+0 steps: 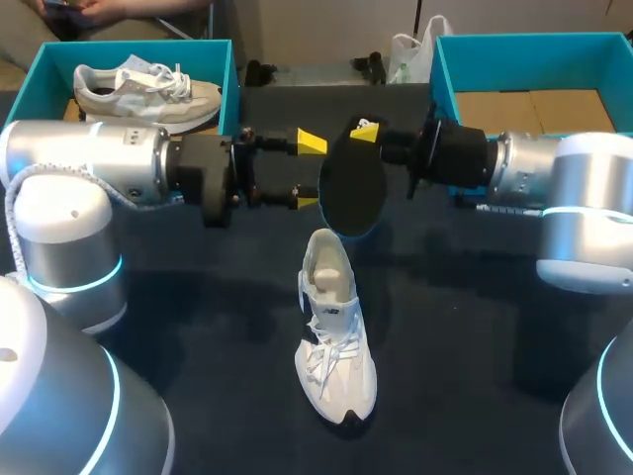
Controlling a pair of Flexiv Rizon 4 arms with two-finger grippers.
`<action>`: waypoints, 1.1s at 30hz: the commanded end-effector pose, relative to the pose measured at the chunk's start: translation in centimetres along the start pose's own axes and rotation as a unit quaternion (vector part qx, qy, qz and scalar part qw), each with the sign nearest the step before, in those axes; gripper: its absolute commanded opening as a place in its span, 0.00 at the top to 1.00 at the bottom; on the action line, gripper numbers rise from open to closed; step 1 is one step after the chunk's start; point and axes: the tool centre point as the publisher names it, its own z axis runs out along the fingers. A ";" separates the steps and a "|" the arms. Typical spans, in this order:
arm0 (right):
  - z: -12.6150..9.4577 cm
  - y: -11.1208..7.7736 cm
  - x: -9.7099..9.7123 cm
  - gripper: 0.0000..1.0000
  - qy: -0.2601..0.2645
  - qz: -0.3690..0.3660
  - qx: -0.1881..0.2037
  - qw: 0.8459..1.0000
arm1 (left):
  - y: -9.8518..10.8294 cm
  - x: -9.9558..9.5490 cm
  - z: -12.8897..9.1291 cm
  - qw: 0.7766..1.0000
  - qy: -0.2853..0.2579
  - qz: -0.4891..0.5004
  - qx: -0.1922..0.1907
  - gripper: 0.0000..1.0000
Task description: Take the shoe out of the shoebox, open the shoe tongue, remove and reinsert the insole, then place the shoe into the shoebox
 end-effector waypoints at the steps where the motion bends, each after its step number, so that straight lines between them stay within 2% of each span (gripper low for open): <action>1: 0.1 0.0 0.0 1.00 -0.001 0.000 0.000 1.000 | 0.3 0.0 0.9 1.000 -0.005 0.000 -0.006 0.20; 3: 0.1 0.0 0.0 1.00 -0.001 0.000 0.000 1.000 | 0.3 -0.1 1.1 1.000 -0.006 -0.001 -0.007 0.32; 6: 0.1 0.0 0.0 1.00 -0.001 0.000 0.000 1.000 | 0.2 -0.3 1.3 1.000 -0.005 0.007 -0.006 0.36; 9: 0.1 0.0 0.0 1.00 -0.001 0.000 0.000 1.000 | 0.0 -0.4 1.4 1.000 -0.003 0.013 -0.003 0.52; 10: 0.1 0.0 0.0 1.00 -0.001 0.000 0.000 1.000 | 0.0 -0.4 1.5 1.000 -0.002 0.017 -0.002 0.54; 17: 0.1 0.0 0.0 1.00 -0.001 0.000 0.000 1.000 | -0.2 -0.3 2.1 1.000 0.002 0.029 0.003 0.53; 22: 0.1 0.0 0.0 1.00 -0.001 0.000 0.000 1.000 | -0.2 -0.5 2.4 0.999 0.003 0.037 0.001 0.60; 25: 0.1 0.0 0.0 1.00 -0.001 0.000 0.000 1.000 | 0.2 -0.5 2.7 0.999 0.004 0.038 -0.001 0.70; 28: 0.1 0.0 0.0 1.00 -0.001 0.000 0.000 1.000 | 0.4 -0.4 2.9 0.999 0.007 0.039 -0.003 0.69; 31: 0.1 0.0 0.0 1.00 -0.001 0.000 0.000 1.000 | 0.7 -0.4 3.0 0.999 0.010 0.038 -0.005 0.78; 33: 0.1 0.0 0.0 1.00 -0.001 0.000 0.000 1.000 | 0.8 -0.3 3.0 0.999 0.012 0.039 -0.005 0.75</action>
